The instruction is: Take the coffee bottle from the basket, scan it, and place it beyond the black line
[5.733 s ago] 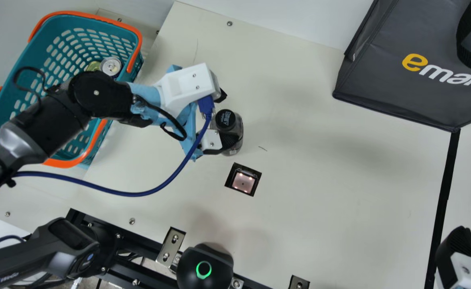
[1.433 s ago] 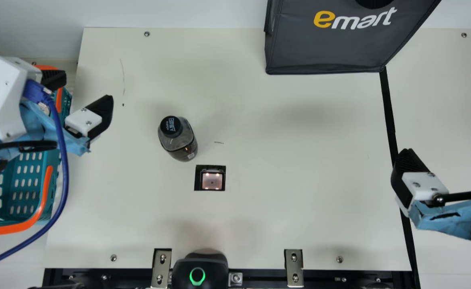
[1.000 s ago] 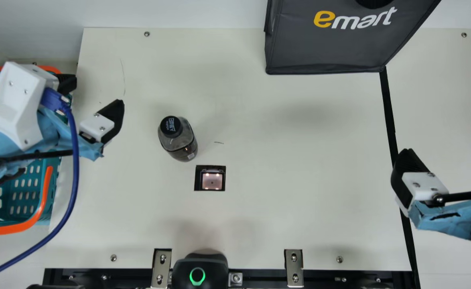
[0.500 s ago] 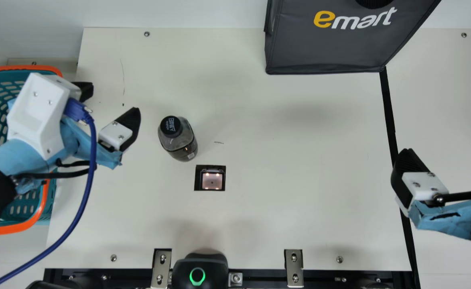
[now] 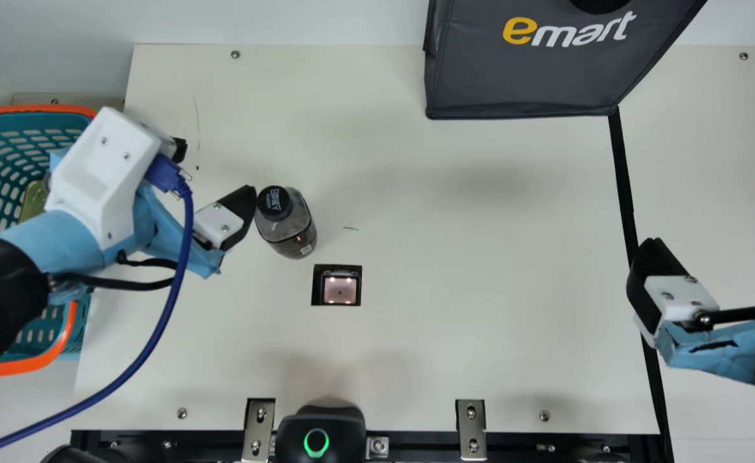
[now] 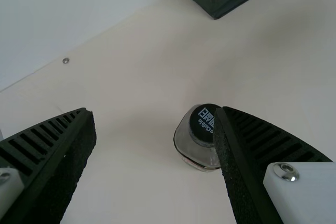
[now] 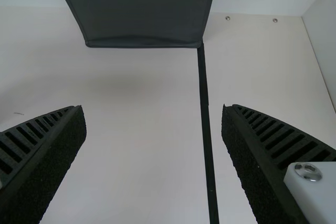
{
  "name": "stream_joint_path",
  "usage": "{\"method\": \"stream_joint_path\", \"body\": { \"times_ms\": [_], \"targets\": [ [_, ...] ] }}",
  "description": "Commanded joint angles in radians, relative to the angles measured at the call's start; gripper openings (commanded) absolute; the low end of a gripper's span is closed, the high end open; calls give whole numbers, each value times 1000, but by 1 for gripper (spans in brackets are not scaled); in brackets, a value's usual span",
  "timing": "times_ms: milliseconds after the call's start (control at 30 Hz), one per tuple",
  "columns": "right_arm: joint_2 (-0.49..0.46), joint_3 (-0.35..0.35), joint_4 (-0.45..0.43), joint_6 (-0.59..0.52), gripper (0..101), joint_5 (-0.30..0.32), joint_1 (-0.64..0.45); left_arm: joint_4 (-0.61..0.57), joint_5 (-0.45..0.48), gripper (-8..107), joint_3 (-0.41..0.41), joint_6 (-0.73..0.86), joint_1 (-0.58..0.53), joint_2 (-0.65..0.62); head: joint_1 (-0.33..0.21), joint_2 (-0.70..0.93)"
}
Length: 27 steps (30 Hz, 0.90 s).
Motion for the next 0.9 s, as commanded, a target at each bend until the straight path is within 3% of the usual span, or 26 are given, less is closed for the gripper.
{"method": "stream_joint_path", "body": {
  "times_ms": [0,300,867],
  "targets": [
    [0,0,0,0,91,0,0,15,14,90,-14,-17,-6,10,-26,0],
    [0,0,0,0,91,0,0,111,47,90,-53,-120,-53,58,-26,0],
    [0,0,0,0,91,0,0,315,92,90,-152,-462,-214,166,-26,0]
  ]
}}
